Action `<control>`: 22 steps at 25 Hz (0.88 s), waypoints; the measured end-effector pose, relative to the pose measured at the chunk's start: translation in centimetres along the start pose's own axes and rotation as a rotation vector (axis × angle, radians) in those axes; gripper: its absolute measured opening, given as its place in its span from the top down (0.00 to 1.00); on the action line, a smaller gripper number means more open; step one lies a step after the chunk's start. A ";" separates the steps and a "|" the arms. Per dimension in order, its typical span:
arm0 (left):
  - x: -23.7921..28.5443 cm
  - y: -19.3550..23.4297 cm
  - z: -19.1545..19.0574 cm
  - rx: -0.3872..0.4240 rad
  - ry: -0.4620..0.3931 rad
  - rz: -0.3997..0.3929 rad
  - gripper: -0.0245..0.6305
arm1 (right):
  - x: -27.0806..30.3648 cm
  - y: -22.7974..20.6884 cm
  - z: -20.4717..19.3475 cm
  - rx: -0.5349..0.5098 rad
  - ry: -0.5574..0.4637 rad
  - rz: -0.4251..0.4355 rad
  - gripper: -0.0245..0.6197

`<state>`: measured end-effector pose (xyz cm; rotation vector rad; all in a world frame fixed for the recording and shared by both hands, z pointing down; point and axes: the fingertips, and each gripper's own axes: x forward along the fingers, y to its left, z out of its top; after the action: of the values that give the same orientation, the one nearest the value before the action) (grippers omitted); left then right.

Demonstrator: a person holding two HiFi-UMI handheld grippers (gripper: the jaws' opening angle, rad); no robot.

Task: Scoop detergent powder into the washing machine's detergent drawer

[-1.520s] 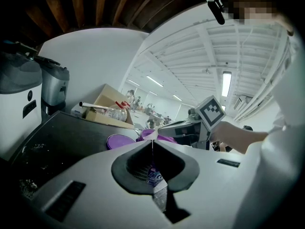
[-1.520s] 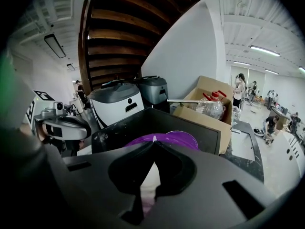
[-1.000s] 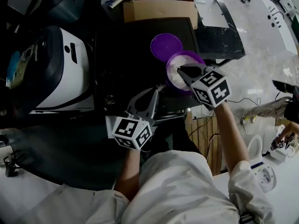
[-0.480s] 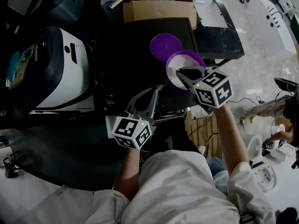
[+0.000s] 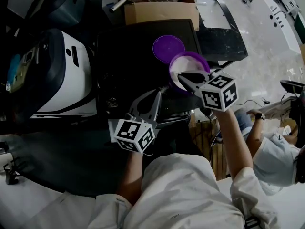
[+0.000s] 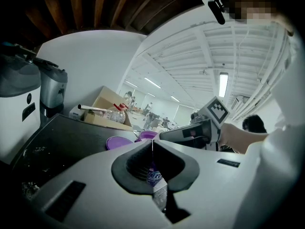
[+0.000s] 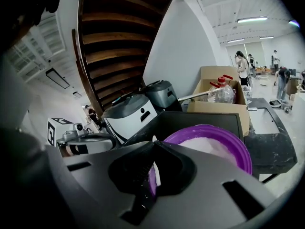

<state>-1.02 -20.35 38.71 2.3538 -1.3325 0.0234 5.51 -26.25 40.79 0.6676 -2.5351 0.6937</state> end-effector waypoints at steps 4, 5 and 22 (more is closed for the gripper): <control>-0.1 0.0 0.1 0.002 -0.003 -0.007 0.93 | -0.3 0.0 0.2 0.049 -0.023 0.011 0.95; -0.2 0.0 0.2 0.003 -0.004 -0.010 0.93 | -0.4 0.0 0.2 0.066 -0.030 0.012 0.95; -2.0 -0.6 0.6 0.039 -0.001 -0.071 0.93 | -3.9 -2.3 -0.9 0.500 -0.278 -0.051 0.95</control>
<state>-1.77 -18.66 37.55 2.4321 -1.2585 0.0270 10.09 -26.14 40.35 1.0524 -2.5878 1.3183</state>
